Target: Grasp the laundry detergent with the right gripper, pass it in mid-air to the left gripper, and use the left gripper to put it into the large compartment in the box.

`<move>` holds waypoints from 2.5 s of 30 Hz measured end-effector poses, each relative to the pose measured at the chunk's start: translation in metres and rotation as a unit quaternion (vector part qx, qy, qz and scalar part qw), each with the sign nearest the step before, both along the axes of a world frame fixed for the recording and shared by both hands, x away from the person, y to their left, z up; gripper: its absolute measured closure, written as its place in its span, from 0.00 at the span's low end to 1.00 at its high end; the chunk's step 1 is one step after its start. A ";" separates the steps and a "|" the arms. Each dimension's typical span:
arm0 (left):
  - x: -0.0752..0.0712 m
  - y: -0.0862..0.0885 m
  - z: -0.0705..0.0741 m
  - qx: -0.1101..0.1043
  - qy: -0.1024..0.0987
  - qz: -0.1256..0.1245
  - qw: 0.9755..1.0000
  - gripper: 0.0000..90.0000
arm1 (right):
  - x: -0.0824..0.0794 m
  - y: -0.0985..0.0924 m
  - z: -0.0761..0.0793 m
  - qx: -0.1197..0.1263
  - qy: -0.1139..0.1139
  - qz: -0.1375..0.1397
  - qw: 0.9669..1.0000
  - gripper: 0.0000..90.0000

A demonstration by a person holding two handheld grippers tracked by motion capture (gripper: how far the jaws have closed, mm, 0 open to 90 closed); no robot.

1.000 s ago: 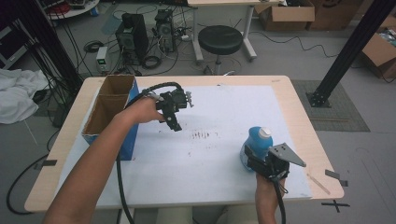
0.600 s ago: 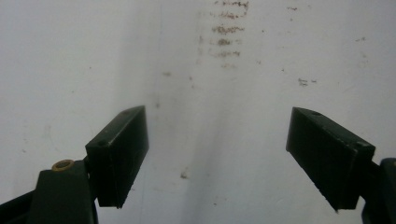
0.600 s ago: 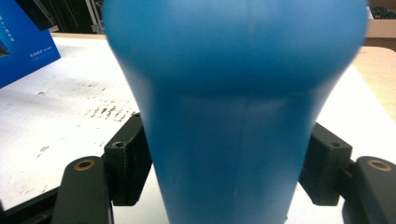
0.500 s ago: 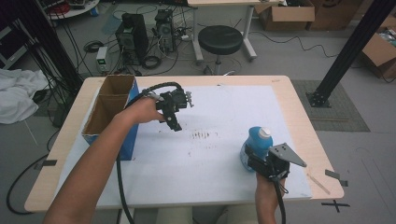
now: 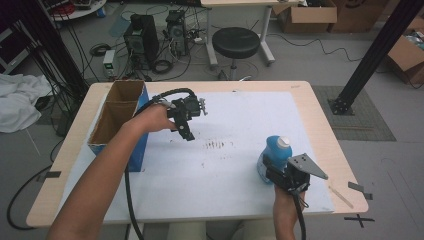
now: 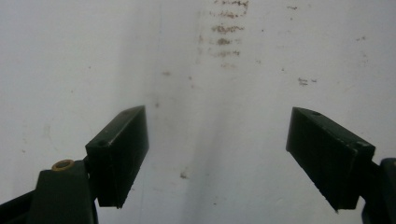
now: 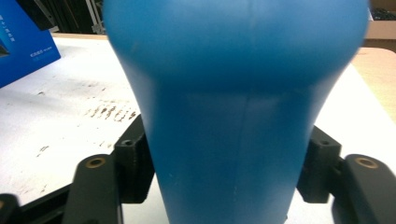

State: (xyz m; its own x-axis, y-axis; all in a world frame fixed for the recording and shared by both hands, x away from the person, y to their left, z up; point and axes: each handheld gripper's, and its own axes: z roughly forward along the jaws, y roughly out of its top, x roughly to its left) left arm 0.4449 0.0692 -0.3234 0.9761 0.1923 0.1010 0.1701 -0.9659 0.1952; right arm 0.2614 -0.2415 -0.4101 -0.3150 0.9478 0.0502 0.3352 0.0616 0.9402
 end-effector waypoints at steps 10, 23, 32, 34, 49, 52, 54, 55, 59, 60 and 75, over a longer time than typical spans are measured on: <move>0.000 0.000 0.000 0.001 0.000 0.000 1.000 0.24 | -0.001 0.002 0.000 -0.009 -0.006 -0.002 1.000 0.47; -0.002 0.000 0.001 0.002 -0.001 -0.001 1.000 0.24 | -0.001 -0.002 0.001 -0.027 -0.011 0.019 0.999 0.50; -0.008 0.001 0.007 -0.003 -0.005 -0.004 1.000 0.24 | 0.005 -0.008 0.012 -0.044 -0.005 0.059 0.997 0.50; -0.008 0.002 0.008 -0.005 -0.005 -0.004 1.000 0.24 | 0.007 -0.010 0.016 -0.039 -0.004 0.072 0.997 0.50; -0.022 0.005 0.018 -0.004 -0.013 -0.010 1.000 0.24 | 0.029 -0.031 0.043 -0.017 0.007 0.197 0.980 0.50; -0.027 0.004 0.021 -0.006 -0.016 -0.014 1.000 0.24 | 0.035 -0.035 0.049 -0.024 0.008 0.229 0.973 0.50; -0.030 0.003 0.023 -0.005 -0.019 -0.017 1.000 0.24 | 0.040 -0.037 0.052 -0.032 0.009 0.251 0.968 0.50; -0.031 0.003 0.024 -0.005 -0.020 -0.019 1.000 0.24 | 0.042 -0.037 0.053 -0.034 0.009 0.261 0.965 0.50; -0.038 0.001 0.027 -0.003 -0.023 -0.025 0.999 0.24 | 0.050 -0.038 0.056 -0.045 0.008 0.304 0.952 0.50; -0.039 0.000 0.028 -0.003 -0.024 -0.027 0.999 0.24 | 0.051 -0.038 0.056 -0.048 0.008 0.314 0.948 0.50; -0.057 -0.007 0.038 0.007 -0.019 -0.046 0.999 0.24 | 0.072 -0.031 0.063 -0.050 -0.001 0.466 0.883 0.50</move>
State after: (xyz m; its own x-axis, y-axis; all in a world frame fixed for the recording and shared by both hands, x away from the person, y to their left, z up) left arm 0.3878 0.0619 -0.2852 0.9851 0.0997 0.1400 0.0726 -0.9797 0.1868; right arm 0.3332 -0.2725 -0.3471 -0.9608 0.2764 -0.0209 0.0933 0.3935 0.9146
